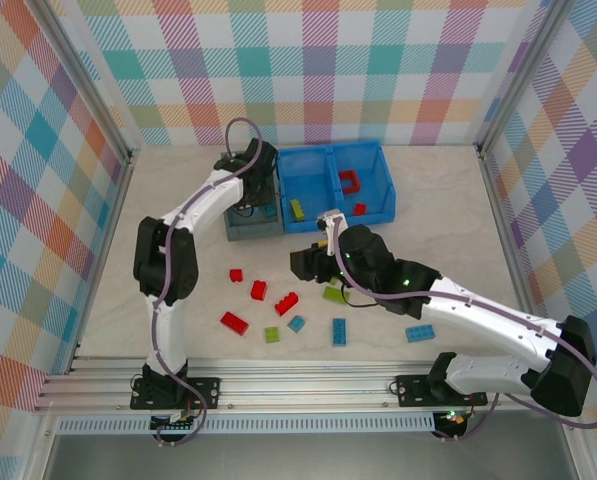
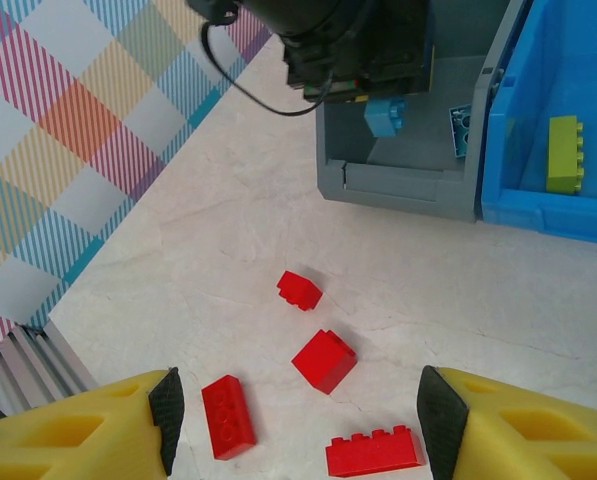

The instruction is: Sort the legos into containers by color

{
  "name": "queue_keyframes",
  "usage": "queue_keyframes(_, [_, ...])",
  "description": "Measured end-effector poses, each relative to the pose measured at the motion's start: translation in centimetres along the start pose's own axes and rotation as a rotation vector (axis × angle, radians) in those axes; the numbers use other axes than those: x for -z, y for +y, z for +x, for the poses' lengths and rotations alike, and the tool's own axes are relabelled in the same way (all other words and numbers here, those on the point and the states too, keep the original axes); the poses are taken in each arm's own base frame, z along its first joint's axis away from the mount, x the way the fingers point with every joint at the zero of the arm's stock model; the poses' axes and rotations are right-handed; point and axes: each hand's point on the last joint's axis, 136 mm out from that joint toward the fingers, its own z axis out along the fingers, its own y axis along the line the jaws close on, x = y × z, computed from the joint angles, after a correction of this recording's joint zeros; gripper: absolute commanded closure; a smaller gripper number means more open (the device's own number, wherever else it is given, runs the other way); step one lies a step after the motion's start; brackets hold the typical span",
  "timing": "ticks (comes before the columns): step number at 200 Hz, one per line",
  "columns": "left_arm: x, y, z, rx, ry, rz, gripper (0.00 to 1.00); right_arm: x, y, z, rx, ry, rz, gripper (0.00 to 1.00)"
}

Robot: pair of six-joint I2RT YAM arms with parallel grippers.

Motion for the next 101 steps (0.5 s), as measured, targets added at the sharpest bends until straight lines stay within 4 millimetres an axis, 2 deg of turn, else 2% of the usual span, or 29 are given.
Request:
queue_keyframes(26, [-2.4, -0.3, -0.8, -0.004, 0.012, 0.0, 0.81, 0.0, 0.1, -0.1, -0.001, -0.003, -0.002, 0.35])
queue_keyframes(47, [-3.8, -0.2, -0.1, -0.014, 0.038, -0.01, 0.68, 0.0, 0.0, -0.1, -0.005, -0.004, -0.001, 0.34])
queue_keyframes(64, [-4.2, -0.2, 0.3, -0.025, 0.053, -0.007, 0.58, 0.0, -0.1, -0.1, -0.011, -0.005, 0.007, 0.34])
queue_keyframes(101, [-4.4, -0.4, 0.7, -0.023, 0.064, 0.004, 0.5, 0.0, -1.6, 0.6, -0.019, 0.023, 0.072, 0.34])
